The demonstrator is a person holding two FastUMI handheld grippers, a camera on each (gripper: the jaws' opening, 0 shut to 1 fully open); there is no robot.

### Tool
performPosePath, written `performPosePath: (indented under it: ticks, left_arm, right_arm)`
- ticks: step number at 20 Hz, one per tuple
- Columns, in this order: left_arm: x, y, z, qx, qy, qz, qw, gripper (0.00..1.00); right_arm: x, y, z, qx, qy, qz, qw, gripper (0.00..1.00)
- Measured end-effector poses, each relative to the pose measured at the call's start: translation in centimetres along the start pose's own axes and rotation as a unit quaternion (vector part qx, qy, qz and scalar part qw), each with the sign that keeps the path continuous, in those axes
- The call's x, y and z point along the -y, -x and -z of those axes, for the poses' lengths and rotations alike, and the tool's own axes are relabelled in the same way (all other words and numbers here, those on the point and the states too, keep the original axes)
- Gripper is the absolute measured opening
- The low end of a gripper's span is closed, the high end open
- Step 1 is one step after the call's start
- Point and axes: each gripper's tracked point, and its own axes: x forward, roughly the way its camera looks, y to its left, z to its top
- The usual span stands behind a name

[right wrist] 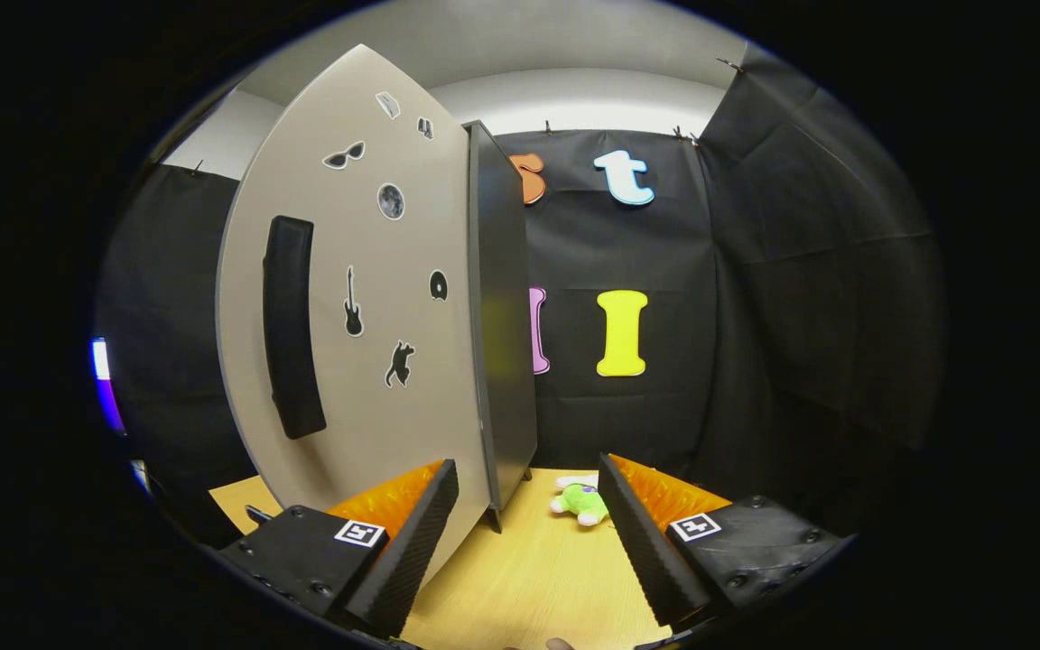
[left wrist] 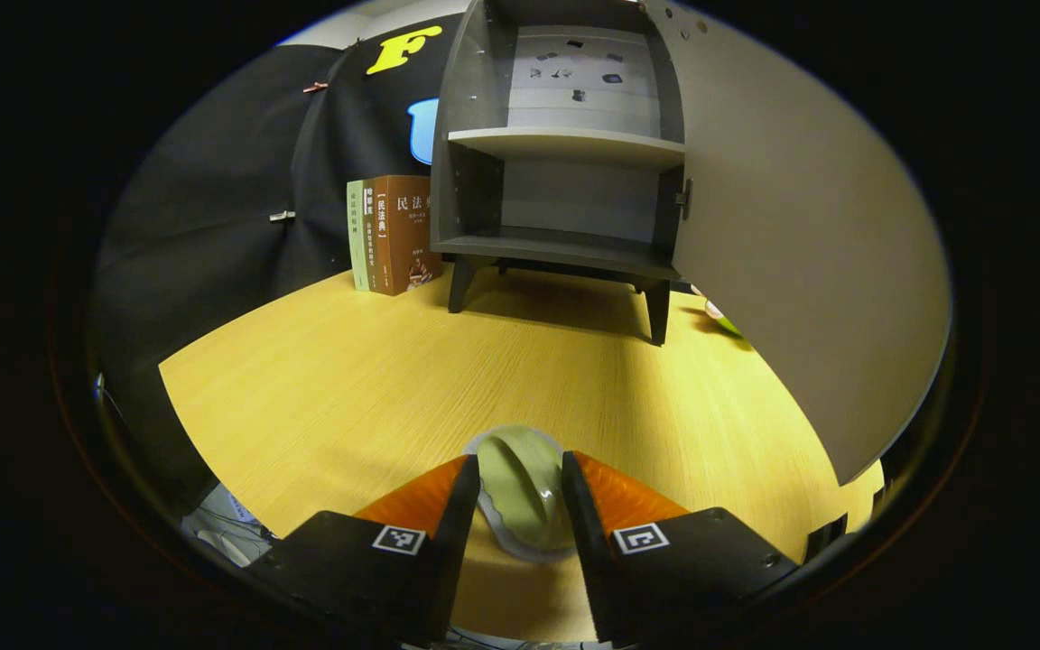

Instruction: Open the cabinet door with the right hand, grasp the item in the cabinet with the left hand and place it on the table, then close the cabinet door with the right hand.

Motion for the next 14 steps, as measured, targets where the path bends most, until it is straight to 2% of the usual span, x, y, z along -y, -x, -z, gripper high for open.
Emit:
performPosePath:
  ticks: [2, 5, 8, 12, 14]
  left_arm:
    - [-0.3, -0.3, -0.1, 0.000, -0.023, 0.031, 0.999, 0.62]
    - [-0.5, -0.6, -0.1, -0.006, -0.061, 0.098, 0.993, 0.61]
    - [-0.7, -0.9, -0.1, -0.022, -0.075, 0.159, 0.984, 0.61]
    - [-1.5, -1.1, -0.3, -0.033, -0.099, 0.208, 0.973, 0.62]
    - [-1.5, -1.1, -0.3, -0.037, -0.117, 0.246, 0.962, 0.61]
  right_arm:
    - [-0.2, 0.1, -0.1, 0.002, 0.003, 0.006, 1.000, 0.99]
    - [-0.3, 0.4, -0.4, 0.006, 0.005, 0.025, 1.000, 0.99]
    - [-0.5, 1.0, -0.7, 0.011, 0.007, 0.053, 0.998, 0.99]
    - [-1.2, 2.1, -0.9, 0.015, 0.014, 0.089, 0.996, 0.99]
    - [-2.0, 2.5, -1.2, 0.018, 0.010, 0.096, 0.995, 0.98]
